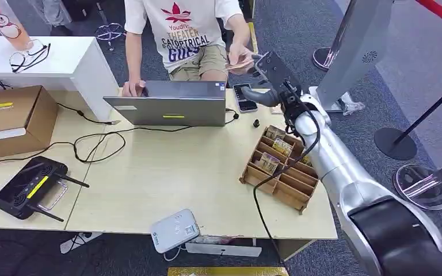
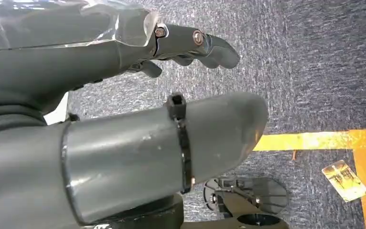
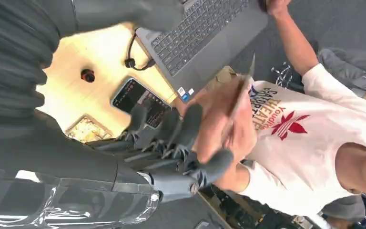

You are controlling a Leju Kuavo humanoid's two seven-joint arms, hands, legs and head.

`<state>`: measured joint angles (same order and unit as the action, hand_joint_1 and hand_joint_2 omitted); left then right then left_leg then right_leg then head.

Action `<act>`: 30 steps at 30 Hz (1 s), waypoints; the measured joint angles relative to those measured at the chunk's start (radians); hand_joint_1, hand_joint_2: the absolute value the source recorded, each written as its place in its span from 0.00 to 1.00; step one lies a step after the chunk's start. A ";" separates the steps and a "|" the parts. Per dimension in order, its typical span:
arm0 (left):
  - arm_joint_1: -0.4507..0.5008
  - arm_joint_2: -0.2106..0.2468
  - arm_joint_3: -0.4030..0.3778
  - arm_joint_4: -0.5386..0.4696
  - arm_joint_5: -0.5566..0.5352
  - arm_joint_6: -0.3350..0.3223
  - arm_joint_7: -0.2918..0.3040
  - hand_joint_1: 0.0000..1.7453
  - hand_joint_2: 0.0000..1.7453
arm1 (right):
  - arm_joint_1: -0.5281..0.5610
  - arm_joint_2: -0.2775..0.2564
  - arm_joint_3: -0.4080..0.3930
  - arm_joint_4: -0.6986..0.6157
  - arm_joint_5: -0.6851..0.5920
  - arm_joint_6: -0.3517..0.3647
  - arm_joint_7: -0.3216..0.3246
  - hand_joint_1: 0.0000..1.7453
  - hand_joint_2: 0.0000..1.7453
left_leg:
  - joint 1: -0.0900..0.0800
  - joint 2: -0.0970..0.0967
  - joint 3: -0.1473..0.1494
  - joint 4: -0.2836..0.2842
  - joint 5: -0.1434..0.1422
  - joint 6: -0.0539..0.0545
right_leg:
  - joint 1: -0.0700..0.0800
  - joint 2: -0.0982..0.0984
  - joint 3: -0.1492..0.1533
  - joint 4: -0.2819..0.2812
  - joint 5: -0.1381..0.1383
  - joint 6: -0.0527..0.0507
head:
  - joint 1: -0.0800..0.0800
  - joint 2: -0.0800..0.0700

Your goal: Pass the card to the sensor for recognition and then transmit it.

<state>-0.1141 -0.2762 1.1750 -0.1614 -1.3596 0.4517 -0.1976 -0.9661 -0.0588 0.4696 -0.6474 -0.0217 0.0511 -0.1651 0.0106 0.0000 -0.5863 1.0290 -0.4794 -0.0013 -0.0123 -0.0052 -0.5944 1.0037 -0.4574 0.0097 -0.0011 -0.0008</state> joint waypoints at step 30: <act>0.000 -0.001 0.050 0.000 -0.021 0.019 -0.026 0.00 0.00 | 0.282 -0.079 -0.082 -0.327 -0.095 -0.107 -0.097 0.00 1.00 | 0.000 0.000 0.001 0.000 0.000 0.000 | 0.000 0.000 0.000 0.000 0.000 0.000 | 0.000 0.000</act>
<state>-0.1140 -0.2773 1.2249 -0.1614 -1.3810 0.4703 -0.2239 -0.6839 -0.1381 0.3871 -0.9744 -0.1164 -0.0561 -0.2621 0.0103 -0.0001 -0.5857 1.0291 -0.4796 -0.0013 -0.0125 -0.0051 -0.5945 1.0035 -0.4574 0.0097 -0.0011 -0.0008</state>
